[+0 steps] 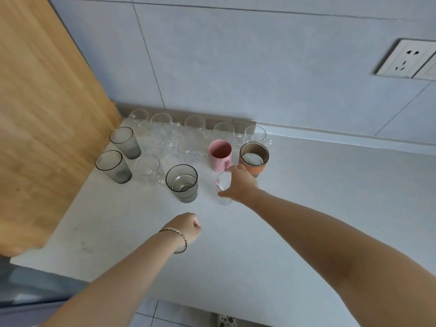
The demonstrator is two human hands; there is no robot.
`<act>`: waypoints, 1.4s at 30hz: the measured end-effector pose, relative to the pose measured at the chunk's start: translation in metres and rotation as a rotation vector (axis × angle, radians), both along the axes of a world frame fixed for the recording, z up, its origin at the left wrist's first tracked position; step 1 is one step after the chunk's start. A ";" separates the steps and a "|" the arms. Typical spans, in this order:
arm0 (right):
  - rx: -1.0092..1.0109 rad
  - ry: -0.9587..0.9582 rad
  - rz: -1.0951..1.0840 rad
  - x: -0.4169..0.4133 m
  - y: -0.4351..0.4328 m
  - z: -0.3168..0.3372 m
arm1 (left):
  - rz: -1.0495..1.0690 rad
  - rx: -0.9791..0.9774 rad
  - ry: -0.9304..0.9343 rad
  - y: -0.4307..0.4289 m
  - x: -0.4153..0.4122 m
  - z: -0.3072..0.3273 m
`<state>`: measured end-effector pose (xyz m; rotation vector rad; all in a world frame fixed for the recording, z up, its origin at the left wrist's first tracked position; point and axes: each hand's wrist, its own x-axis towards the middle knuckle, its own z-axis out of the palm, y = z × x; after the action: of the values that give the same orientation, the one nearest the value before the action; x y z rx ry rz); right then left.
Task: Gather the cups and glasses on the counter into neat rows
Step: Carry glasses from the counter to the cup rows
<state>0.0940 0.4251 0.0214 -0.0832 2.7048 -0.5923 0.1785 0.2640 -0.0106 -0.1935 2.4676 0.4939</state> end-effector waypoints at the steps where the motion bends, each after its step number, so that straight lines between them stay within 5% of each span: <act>1: 0.002 0.004 -0.007 -0.003 -0.007 -0.002 | 0.012 0.007 0.000 -0.005 0.001 -0.002; 11: -0.019 0.000 -0.031 0.003 -0.022 -0.023 | -0.008 0.021 -0.036 -0.017 0.005 -0.018; 18: -0.090 -0.219 -0.113 0.042 0.055 -0.014 | -0.169 0.027 -0.028 0.045 -0.015 -0.009; 24: -0.020 -0.353 -0.357 0.128 0.204 -0.005 | -0.456 0.060 -0.026 0.174 -0.011 0.003; 33: -0.013 -0.249 -0.928 0.304 0.427 0.019 | -0.938 0.084 0.016 0.417 0.067 0.030; 42: 0.096 -0.170 -1.211 0.472 0.635 0.025 | -1.098 0.125 0.007 0.649 0.190 0.026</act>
<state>0.5664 1.0600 0.0466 1.6054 2.3411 -0.6937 0.3681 0.9135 0.0152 1.1422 2.1187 0.1440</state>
